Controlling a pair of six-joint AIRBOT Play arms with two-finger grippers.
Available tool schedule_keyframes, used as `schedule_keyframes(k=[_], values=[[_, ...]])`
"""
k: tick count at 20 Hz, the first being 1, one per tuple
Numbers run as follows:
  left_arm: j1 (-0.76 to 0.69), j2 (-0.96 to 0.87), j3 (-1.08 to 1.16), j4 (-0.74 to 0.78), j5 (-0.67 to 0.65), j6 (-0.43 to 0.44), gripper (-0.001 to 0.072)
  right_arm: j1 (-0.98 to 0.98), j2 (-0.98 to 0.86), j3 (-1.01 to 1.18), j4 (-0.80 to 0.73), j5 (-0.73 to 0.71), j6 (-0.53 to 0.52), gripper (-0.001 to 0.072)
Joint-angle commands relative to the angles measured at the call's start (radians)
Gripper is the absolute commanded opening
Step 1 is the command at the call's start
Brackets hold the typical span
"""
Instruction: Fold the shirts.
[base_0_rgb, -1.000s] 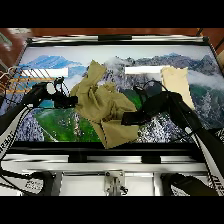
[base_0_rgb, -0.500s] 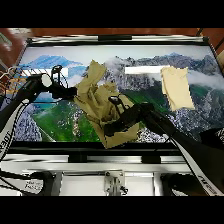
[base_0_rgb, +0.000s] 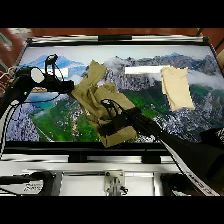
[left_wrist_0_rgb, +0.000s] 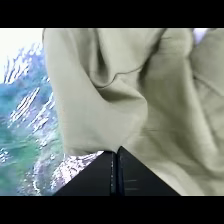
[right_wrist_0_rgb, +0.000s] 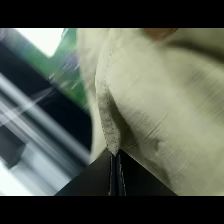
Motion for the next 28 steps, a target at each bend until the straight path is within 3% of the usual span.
schedule_keyframes(k=[1, 5, 7, 10, 13, 19, 22, 25, 26, 27, 28], values=[[-0.004, 0.039, 0.026, 0.0, 0.012, 0.003, 0.0033, 0.005, 0.013, 0.071, -0.149, -0.001, 0.038, 0.007], [-0.004, 0.06, 0.197, -0.013, 0.012, 0.013, 0.0032, 0.004, 0.127, 0.222, -0.392, -0.031, 0.117, 0.007], [-0.004, 0.061, 0.339, -0.089, 0.015, 0.073, 0.0032, 0.005, 0.192, 0.297, -0.513, -0.036, 0.18, 0.007], [-0.004, 0.061, 0.529, -0.185, 0.066, 0.082, 0.0032, 0.005, 0.29, 0.393, -0.578, -0.037, 0.219, 0.007], [-0.002, 0.06, 0.633, -0.194, 0.125, 0.081, 0.0032, 0.005, 0.38, 0.431, -0.548, -0.036, 0.273, 0.007], [-0.002, 0.011, 0.633, -0.253, 0.174, 0.078, 0.0033, 0.034, 0.297, 0.431, -0.094, -0.111, 0.259, 0.007], [-0.002, -0.044, 0.633, -0.266, 0.161, 0.078, 0.0032, 0.144, 0.139, 0.431, -0.091, -0.087, 0.27, 0.007], [-0.002, -0.125, 0.631, -0.261, 0.035, 0.079, 0.0033, 0.194, 0.01, 0.431, -0.09, 0.006, 0.29, 0.0072], [-0.002, -0.154, 0.62, -0.26, -0.013, 0.079, 0.0033, 0.194, -0.011, 0.431, -0.084, 0.039, 0.311, 0.0105], [-0.001, -0.18, 0.607, -0.257, -0.051, 0.079, 0.0033, 0.185, -0.019, 0.431, -0.081, 0.061, 0.315, 0.0273], [0.001, -0.206, 0.594, -0.251, -0.087, 0.079, 0.0033, 0.171, -0.014, 0.431, -0.08, 0.061, 0.314, 0.0499]])
